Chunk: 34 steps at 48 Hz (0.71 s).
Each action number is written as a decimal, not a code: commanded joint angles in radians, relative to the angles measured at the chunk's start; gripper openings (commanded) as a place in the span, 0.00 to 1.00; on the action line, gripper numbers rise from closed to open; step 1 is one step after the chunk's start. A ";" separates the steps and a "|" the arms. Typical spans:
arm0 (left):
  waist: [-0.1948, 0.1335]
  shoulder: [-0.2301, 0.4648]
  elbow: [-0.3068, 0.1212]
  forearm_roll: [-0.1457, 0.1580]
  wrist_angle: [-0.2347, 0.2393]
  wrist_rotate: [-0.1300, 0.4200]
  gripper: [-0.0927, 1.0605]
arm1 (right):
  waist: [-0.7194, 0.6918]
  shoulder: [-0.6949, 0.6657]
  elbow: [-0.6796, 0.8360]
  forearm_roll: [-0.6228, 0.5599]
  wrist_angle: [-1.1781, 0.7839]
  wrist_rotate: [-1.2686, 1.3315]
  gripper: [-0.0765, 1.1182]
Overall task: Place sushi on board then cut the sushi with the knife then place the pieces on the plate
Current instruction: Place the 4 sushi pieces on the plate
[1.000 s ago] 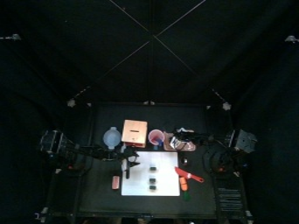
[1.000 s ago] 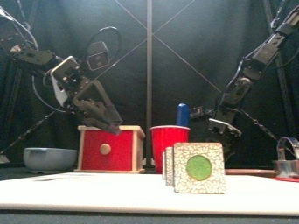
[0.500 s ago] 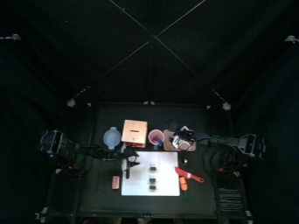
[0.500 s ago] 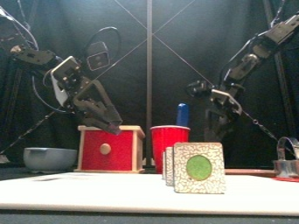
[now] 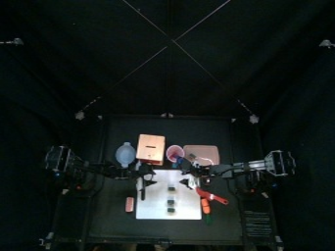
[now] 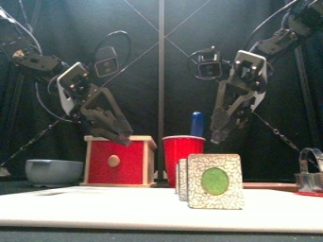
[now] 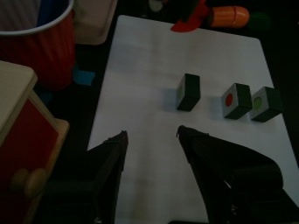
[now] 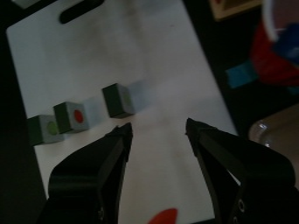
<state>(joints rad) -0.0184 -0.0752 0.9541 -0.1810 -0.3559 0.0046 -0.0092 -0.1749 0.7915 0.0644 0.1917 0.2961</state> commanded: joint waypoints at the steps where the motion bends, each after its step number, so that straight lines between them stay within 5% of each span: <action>1: 0.003 -0.005 -0.015 0.000 -0.005 -0.002 0.82 | 0.031 0.020 -0.049 0.003 -0.014 0.002 0.78; 34: 0.003 -0.003 -0.012 0.000 0.043 -0.002 0.82 | 0.081 0.295 -0.209 -0.026 -0.014 -0.002 0.73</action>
<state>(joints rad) -0.0184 -0.0752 0.9557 -0.1810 -0.3145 0.0046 0.0736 0.1289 0.6090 0.0399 0.1810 0.2961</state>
